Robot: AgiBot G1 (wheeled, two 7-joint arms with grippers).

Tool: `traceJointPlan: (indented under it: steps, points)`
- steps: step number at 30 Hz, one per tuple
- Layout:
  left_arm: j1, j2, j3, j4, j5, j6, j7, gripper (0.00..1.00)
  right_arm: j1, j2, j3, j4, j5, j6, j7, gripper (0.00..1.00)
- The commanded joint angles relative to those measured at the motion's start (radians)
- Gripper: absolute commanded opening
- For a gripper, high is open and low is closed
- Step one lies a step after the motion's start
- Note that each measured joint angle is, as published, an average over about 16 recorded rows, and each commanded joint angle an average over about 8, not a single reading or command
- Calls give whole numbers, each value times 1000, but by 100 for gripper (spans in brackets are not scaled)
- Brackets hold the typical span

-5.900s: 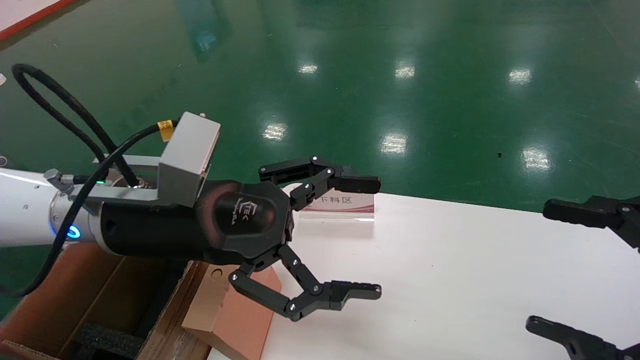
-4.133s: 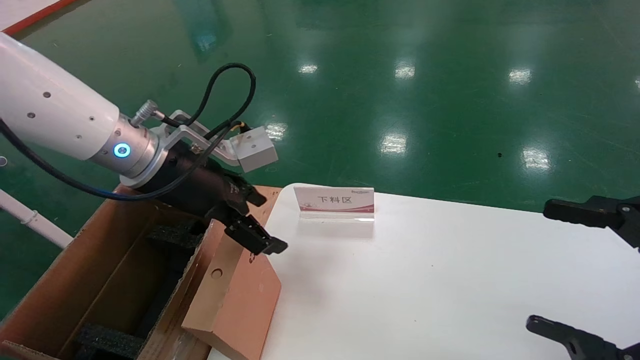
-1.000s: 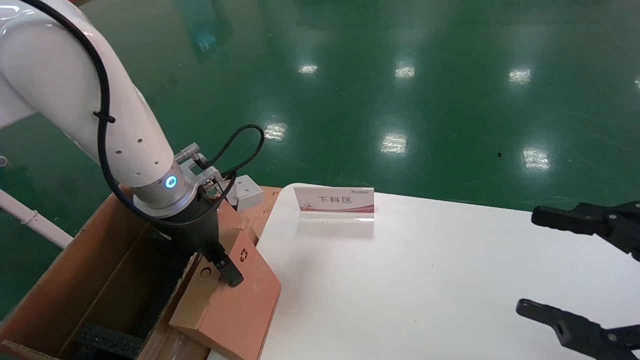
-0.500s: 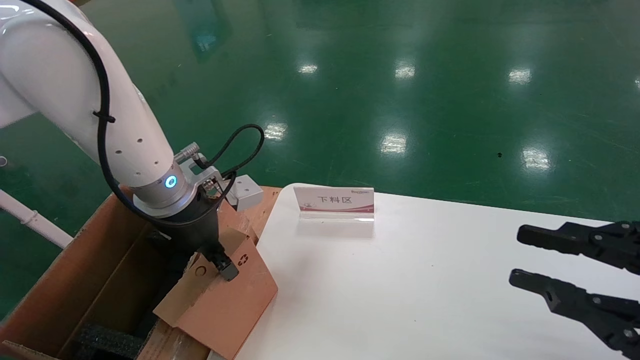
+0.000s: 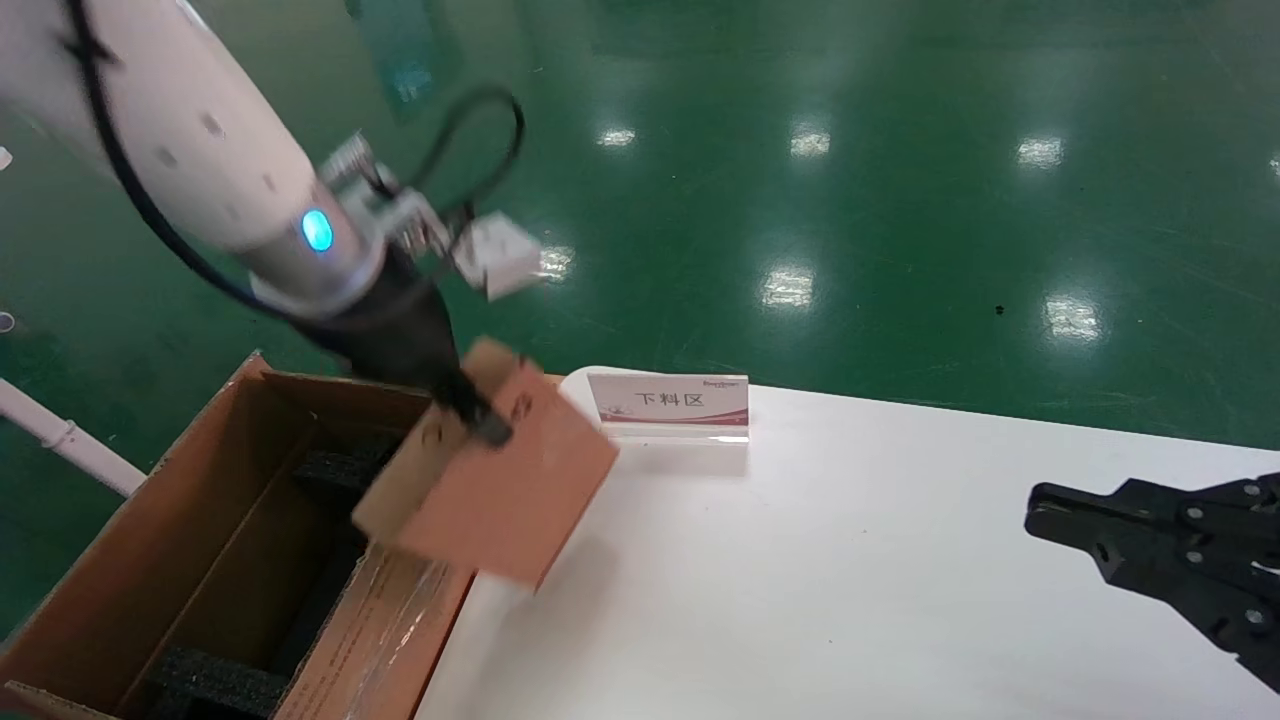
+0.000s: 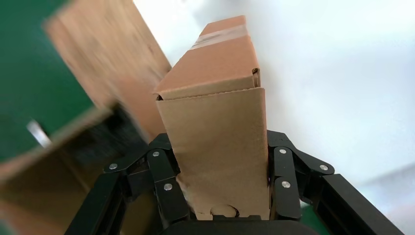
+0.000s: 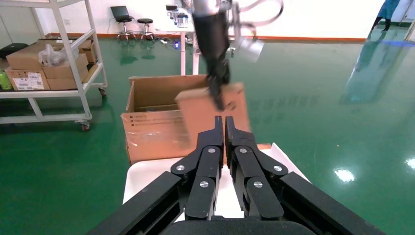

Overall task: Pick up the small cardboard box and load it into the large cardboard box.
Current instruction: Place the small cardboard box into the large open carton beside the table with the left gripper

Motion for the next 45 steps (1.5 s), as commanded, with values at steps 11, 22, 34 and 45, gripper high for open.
traceJointPlan:
  steps: [11, 22, 34, 45]
  points:
    - [-272, -5, -59, 70, 78, 101, 147, 0, 0, 0, -1, 0, 1, 0, 0, 0]
    - [-459, 45, 230, 81, -18, 197, 247, 0, 0, 1, -2, 0, 1, 1, -1, 100]
    - [-510, 111, 578, 43, -207, 178, 192, 0, 1, 1, -2, 0, 2, 1, -1, 100]
    - [-448, 42, 665, 86, -214, 126, 163, 0, 1, 1, -3, 0, 2, 1, -1, 100]
